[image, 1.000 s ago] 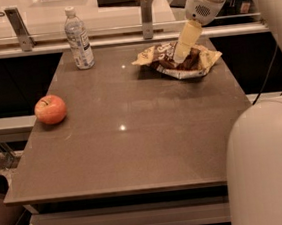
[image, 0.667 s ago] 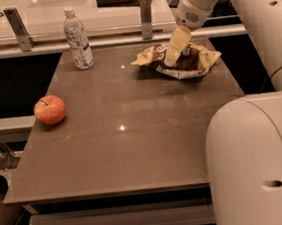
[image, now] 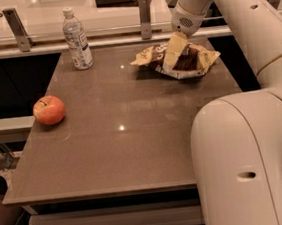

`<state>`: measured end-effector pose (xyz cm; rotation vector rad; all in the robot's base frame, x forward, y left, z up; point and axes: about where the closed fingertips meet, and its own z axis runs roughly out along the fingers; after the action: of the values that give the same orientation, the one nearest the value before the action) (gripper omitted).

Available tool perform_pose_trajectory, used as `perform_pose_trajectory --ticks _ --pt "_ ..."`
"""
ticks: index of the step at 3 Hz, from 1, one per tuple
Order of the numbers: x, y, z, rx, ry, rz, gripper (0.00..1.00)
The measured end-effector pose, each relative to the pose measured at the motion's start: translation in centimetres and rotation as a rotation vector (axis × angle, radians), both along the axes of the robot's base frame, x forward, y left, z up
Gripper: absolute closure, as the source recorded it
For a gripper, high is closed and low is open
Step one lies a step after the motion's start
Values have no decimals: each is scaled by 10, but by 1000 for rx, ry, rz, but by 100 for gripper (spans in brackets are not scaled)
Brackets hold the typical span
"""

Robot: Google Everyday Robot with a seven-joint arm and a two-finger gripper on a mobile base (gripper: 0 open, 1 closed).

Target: Move brown chip bag near apple

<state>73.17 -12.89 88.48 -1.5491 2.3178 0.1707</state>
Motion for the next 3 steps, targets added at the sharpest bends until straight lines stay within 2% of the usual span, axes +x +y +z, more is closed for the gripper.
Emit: perform_pose_trajectory --ticks 1,2,3 --pt "4 -15 -15 -99 12 -51 0" --pt "9 -14 -18 -96 -1 -53 0" --pt "17 -5 -27 -128 8 -63 0"
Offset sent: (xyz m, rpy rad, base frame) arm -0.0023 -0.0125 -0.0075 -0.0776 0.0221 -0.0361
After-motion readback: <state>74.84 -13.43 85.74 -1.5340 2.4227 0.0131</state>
